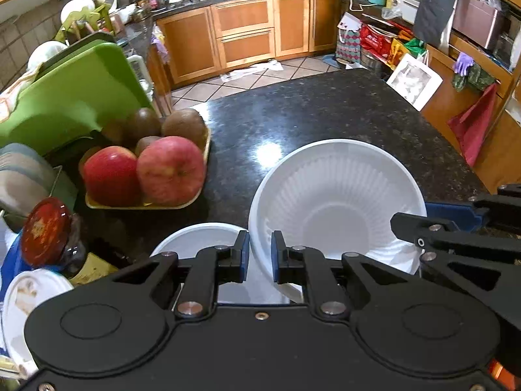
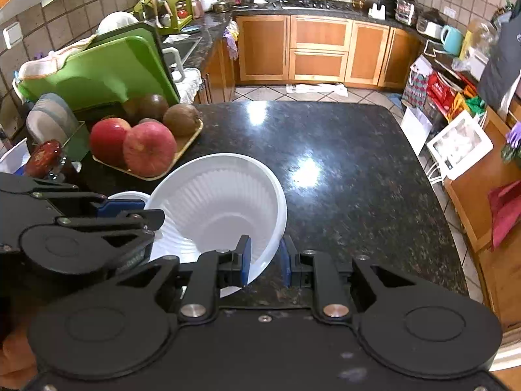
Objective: Organize plates and bowls
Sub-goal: 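Lift the second white bowl and carry it to the first bowl, then lower the second bowl into the first bowl and open both grippers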
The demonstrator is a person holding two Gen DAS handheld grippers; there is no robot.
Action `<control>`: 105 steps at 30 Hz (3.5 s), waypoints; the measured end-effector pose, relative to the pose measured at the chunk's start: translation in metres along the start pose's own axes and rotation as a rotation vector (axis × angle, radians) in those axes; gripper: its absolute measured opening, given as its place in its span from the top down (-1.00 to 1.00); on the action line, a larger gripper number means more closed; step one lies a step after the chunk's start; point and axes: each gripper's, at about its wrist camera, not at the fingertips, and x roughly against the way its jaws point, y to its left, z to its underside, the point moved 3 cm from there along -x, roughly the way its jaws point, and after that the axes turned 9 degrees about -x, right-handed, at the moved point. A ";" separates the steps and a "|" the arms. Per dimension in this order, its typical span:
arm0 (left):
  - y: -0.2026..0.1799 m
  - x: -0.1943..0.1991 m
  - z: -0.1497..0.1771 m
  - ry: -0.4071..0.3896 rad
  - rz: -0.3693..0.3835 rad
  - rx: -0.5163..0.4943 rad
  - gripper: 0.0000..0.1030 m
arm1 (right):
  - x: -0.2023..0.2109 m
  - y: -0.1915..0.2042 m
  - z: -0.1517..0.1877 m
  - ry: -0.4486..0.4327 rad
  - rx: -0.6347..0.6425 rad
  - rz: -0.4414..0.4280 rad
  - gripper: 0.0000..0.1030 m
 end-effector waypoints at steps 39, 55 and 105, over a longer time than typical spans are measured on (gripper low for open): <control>-0.068 0.139 0.123 -0.109 -0.010 -0.101 0.61 | 0.159 -0.018 0.155 -0.080 0.042 -0.094 0.59; -0.086 0.114 0.164 -0.057 -0.012 -0.063 0.60 | 0.137 -0.029 0.204 -0.012 0.085 -0.139 0.59; -0.078 0.103 0.164 -0.040 0.035 -0.001 0.35 | 0.100 -0.045 0.199 0.069 0.092 -0.151 0.25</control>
